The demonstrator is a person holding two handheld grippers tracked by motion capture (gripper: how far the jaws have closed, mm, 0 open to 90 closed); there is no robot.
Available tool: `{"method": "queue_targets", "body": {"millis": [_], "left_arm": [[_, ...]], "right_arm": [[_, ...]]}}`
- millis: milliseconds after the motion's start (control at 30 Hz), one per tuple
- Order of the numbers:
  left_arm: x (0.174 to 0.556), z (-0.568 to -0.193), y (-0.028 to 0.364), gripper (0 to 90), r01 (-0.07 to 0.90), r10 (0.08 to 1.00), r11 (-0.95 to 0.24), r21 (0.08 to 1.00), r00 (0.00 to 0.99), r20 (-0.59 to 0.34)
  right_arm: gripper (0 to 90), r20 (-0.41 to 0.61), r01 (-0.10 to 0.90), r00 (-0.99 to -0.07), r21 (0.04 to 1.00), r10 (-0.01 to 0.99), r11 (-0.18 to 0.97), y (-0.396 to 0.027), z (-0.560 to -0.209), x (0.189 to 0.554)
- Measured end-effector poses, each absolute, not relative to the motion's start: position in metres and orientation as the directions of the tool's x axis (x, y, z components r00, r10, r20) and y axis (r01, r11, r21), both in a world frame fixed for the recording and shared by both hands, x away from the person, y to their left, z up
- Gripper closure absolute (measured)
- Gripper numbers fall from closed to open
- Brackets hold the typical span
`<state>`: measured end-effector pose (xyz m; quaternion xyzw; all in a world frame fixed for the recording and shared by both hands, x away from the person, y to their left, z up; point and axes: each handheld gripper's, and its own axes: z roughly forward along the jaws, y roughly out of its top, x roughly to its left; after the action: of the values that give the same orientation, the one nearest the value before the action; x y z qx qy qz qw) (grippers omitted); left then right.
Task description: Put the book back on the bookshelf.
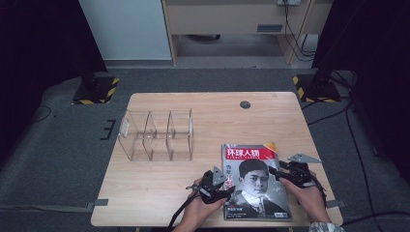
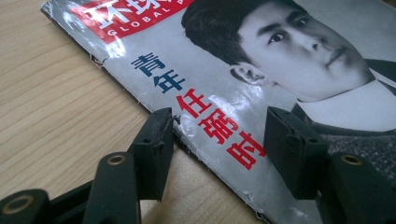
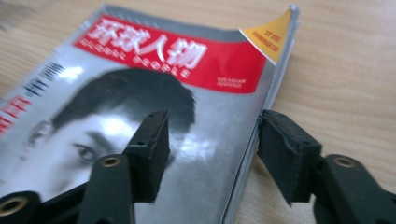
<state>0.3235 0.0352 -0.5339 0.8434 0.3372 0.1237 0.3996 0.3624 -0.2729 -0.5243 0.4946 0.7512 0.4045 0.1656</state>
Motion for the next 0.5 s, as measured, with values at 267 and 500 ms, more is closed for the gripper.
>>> {"method": "queue_targets", "body": {"millis": [267,500], "left_arm": [[0.323,-0.534,0.035,42.5,0.470,0.668,-0.453,0.758,0.741,-0.060],[0.323,-0.534,0.035,42.5,0.469,0.669,-0.454,0.758,0.741,-0.058]], "right_arm": [[53.5,0.201,0.546,-0.519,0.826,0.831,0.140,-0.266,-0.508,0.347],[45.8,0.140,0.584,-0.525,0.777,0.840,0.235,-0.260,-0.519,0.349]]}}
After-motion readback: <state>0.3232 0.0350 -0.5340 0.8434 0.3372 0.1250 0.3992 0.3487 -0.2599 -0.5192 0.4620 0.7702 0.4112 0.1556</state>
